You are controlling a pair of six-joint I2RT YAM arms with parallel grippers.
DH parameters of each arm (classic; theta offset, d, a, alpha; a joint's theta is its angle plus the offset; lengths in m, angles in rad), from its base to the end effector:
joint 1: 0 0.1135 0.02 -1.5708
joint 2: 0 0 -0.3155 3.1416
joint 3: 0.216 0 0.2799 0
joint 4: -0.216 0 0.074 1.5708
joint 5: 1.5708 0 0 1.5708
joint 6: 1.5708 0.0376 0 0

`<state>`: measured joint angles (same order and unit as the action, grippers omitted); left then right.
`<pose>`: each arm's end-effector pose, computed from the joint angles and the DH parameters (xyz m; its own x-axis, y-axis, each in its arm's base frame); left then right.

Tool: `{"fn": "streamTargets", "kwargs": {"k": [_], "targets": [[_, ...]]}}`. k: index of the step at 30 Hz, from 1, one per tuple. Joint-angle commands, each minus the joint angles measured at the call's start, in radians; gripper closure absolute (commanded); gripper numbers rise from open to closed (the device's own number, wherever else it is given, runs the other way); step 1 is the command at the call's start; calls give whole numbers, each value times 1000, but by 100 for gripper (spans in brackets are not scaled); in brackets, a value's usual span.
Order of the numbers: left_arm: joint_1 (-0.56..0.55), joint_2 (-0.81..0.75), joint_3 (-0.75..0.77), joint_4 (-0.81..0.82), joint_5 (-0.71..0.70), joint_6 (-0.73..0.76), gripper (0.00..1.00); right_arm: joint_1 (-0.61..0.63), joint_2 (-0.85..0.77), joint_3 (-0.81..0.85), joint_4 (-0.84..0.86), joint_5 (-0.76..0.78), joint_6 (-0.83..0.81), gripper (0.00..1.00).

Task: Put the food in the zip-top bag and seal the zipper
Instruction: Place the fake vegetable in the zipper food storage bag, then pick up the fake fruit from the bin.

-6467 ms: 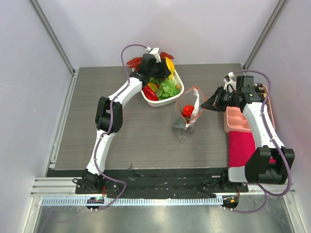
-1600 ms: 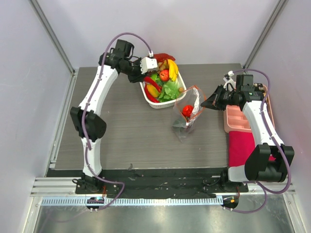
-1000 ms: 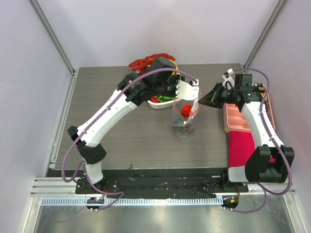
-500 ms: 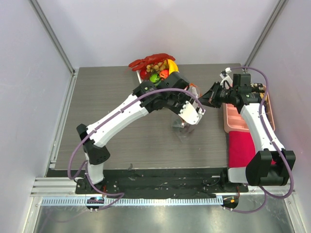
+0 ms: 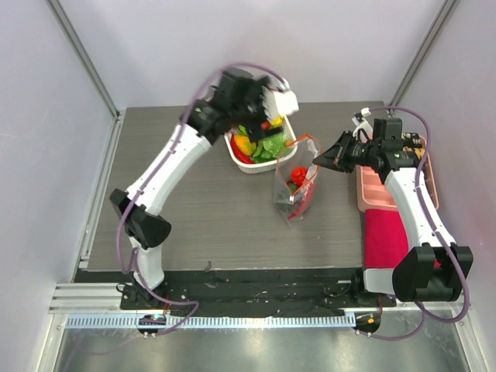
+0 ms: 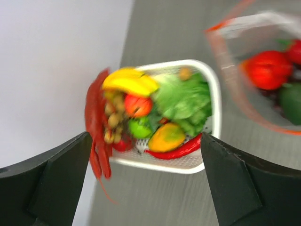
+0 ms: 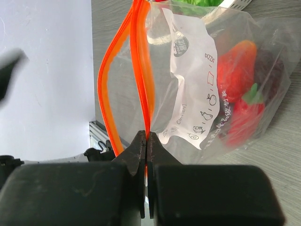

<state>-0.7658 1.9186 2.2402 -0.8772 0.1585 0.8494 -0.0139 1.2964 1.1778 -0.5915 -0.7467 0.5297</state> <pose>0.3292 -0.3247 0.4948 0.3354 0.7061 -0.6236 0.8013 0.1342 0.5830 0.2905 0.0215 0.3782 -0.8176 0.3823 -0.4306 -0.1062 0.6349 0.7653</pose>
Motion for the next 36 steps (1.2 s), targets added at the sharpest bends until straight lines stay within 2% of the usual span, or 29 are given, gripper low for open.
{"fn": "streamTargets", "kwargs": {"k": [1,5,7,11,17,23,30,36], "targets": [[205,-104,-97,198,102,-469,4,5,-25,-4,32,-17,-7,99],[299,-60,-186,218,110,-621,19,5,-19,-7,32,-16,-7,99],[322,-14,-177,195,137,-627,20,5,-17,-10,30,-16,-2,99],[342,101,-123,126,151,-526,19,5,-22,-9,27,-8,-10,99],[342,227,-90,152,171,-347,18,5,-13,0,4,3,-26,99],[338,348,-5,149,135,-302,12,5,-2,0,-2,9,-27,99],[327,399,-74,207,119,-201,11,6,7,2,-5,7,-28,99],[326,447,-71,216,164,-115,10,6,10,-1,-10,12,-34,99]]}}
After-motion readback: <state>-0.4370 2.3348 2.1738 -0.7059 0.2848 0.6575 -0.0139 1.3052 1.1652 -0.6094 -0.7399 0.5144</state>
